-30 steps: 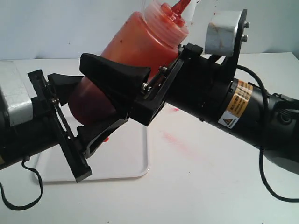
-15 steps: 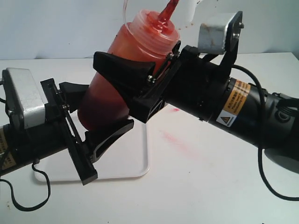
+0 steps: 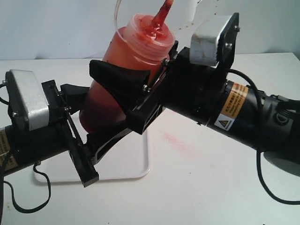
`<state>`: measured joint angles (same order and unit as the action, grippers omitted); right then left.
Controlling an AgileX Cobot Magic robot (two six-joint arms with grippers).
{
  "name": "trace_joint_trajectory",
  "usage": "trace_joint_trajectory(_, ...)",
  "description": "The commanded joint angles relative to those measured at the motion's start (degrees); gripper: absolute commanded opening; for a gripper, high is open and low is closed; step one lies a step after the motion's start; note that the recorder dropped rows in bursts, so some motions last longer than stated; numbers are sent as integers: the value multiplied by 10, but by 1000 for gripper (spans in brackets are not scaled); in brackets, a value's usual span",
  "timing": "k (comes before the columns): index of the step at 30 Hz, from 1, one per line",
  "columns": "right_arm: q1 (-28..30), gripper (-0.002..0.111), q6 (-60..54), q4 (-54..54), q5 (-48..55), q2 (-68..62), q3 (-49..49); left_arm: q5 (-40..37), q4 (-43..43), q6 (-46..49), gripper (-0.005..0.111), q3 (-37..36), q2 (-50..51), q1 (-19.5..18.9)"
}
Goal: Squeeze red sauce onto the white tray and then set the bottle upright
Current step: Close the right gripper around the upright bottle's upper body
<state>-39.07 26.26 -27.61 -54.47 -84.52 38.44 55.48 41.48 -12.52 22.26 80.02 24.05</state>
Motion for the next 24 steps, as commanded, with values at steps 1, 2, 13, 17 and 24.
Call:
trace_joint_trajectory(1,2,0,-55,2,65,1,4,-12,-10,-8,1,7,-4,2)
trace_joint_trajectory(2,2,0,-55,2,73,1,4,-19,-10,-8,1,7,-4,2)
trace_joint_trajectory(13,2,0,-62,2,93,1,3,-25,-10,-7,1,7,40,2)
trace_joint_trajectory(17,2,0,-72,2,115,1,3,24,-24,-7,1,7,79,2)
trace_joint_trajectory(24,2,0,-86,2,171,1,3,70,-40,-11,1,27,142,2)
